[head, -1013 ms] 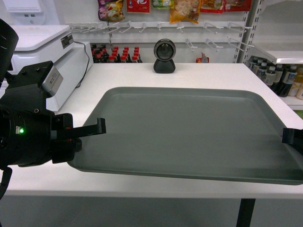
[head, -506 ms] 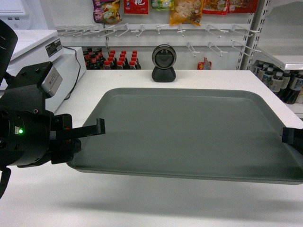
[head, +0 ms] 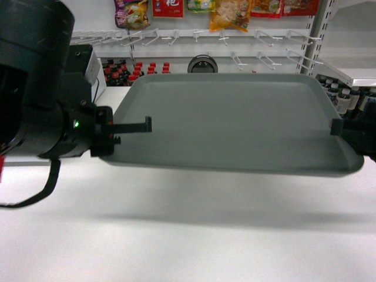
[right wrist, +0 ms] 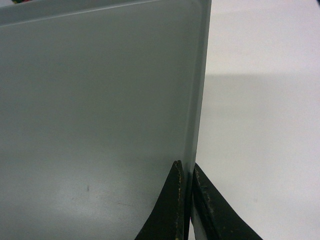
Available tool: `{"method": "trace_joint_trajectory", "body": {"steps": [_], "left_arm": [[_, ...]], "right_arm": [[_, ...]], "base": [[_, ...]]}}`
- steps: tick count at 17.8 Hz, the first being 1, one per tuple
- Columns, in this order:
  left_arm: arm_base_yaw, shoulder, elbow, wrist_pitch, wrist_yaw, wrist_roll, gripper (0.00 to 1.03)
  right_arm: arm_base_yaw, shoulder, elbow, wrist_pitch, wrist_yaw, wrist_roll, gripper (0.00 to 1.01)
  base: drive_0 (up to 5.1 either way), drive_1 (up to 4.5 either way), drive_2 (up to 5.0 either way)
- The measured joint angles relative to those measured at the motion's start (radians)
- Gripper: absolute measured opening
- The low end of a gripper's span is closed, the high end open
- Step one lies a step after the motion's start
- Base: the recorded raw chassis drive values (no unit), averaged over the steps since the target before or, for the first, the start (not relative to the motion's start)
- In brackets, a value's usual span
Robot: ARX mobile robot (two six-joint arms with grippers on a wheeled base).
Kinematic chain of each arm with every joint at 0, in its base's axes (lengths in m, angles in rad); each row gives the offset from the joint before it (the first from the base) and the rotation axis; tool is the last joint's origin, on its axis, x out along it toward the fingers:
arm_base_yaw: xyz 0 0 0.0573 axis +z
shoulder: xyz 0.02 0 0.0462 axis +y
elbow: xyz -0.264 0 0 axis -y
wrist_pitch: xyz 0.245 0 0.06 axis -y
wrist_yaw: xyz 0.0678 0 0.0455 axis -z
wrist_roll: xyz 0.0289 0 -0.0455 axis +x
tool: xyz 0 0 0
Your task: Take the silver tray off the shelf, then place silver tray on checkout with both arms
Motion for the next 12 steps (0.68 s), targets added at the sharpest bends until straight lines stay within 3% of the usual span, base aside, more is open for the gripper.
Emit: {"method": "trace_joint_trajectory", "body": {"steps": [1, 2, 3, 4, 5, 6, 8, 10, 12], "left_arm": [[0.006, 0.028, 0.037, 0.000, 0.006, 0.015, 0.03], [0.029, 0.106, 0.134, -0.032, 0.053, 0.019, 0.03], [0.054, 0.297, 0.310, -0.103, 0.117, 0.019, 0.03], [0.057, 0.394, 0.377, -0.161, 0.142, -0.024, 0.03], [0.048, 0.436, 0.393, -0.215, 0.190, -0.124, 0.03], [0.046, 0.451, 0.408, -0.229, 0.193, -0.176, 0.15], [0.043, 0.460, 0.407, -0.226, 0.190, -0.219, 0.36], [0.048, 0.430, 0.385, -0.190, 0.193, -0.228, 0.51], [0.055, 0.331, 0.307, -0.084, 0.195, -0.214, 0.65]], "right_arm": [[0.000, 0.028, 0.035, -0.006, 0.006, -0.003, 0.04], [0.000, 0.103, 0.124, -0.039, 0.025, -0.011, 0.04], [0.007, 0.290, 0.307, -0.125, 0.043, -0.025, 0.04], [0.010, 0.410, 0.407, -0.191, 0.067, -0.053, 0.04], [0.013, 0.470, 0.454, -0.279, 0.112, -0.069, 0.04], [0.013, 0.491, 0.495, -0.350, 0.136, -0.069, 0.13], [0.002, 0.500, 0.511, -0.399, 0.176, -0.053, 0.35], [-0.018, 0.470, 0.485, -0.356, 0.174, -0.037, 0.49], [-0.051, 0.367, 0.410, -0.302, 0.129, -0.038, 0.64]], "base": [[0.0, 4.33, -4.3], [0.0, 0.00, 0.0], [0.0, 0.00, 0.0], [0.0, 0.00, 0.0], [0.0, 0.00, 0.0], [0.0, 0.00, 0.0], [0.0, 0.00, 0.0], [0.0, 0.00, 0.0], [0.0, 0.00, 0.0]]}}
